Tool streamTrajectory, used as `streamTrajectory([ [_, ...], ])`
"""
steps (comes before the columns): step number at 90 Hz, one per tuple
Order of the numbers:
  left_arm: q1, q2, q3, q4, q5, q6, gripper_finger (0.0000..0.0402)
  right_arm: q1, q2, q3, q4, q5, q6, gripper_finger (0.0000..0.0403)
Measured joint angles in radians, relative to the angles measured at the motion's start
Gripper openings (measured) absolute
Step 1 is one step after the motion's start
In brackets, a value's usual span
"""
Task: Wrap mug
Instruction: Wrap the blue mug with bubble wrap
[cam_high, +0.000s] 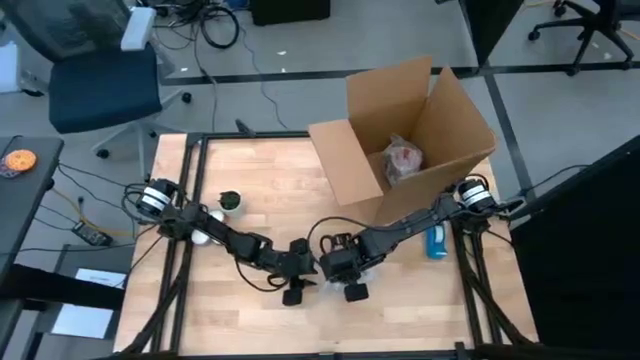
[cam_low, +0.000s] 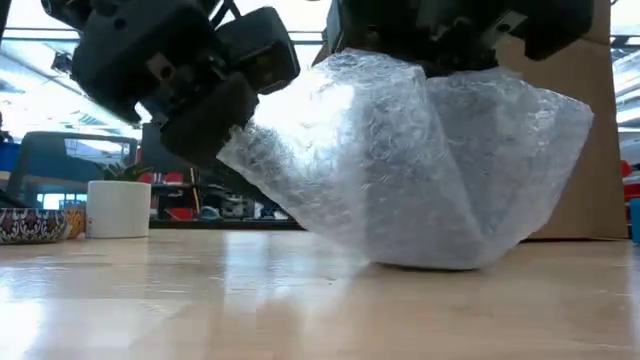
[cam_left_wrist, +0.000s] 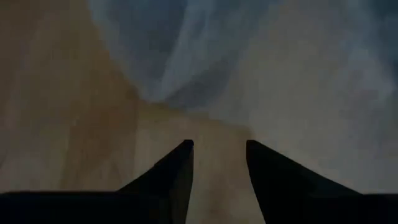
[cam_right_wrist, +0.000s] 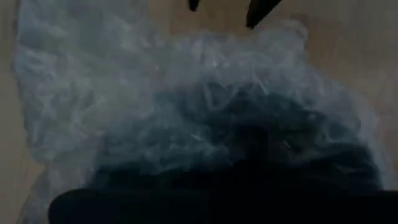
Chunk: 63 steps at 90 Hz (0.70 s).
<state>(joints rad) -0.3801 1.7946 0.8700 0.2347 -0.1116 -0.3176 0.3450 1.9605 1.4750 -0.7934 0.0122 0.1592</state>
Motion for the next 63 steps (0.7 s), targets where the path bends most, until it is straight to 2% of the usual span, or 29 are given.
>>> streamTrajectory([
  [25, 0.000, 0.000, 0.000, -0.004, -0.017, 0.000, 0.0131, 0.000, -0.114, 0.124, -0.134, 0.045, -0.011, 0.0000],
  [32, 0.000, 0.000, 0.000, -0.007, -0.018, 0.000, 0.0131, 0.000, -0.128, 0.124, -0.133, 0.023, 0.007, 0.0000],
  [46, 0.000, 0.000, 0.000, -0.004, -0.022, 0.000, 0.0131, 0.003, -0.117, 0.101, -0.117, -0.096, 0.050, 0.0000],
  [63, 0.000, 0.000, 0.000, -0.001, -0.021, -0.001, 0.0131, 0.009, -0.098, 0.032, -0.074, -0.102, 0.068, 0.0000],
])
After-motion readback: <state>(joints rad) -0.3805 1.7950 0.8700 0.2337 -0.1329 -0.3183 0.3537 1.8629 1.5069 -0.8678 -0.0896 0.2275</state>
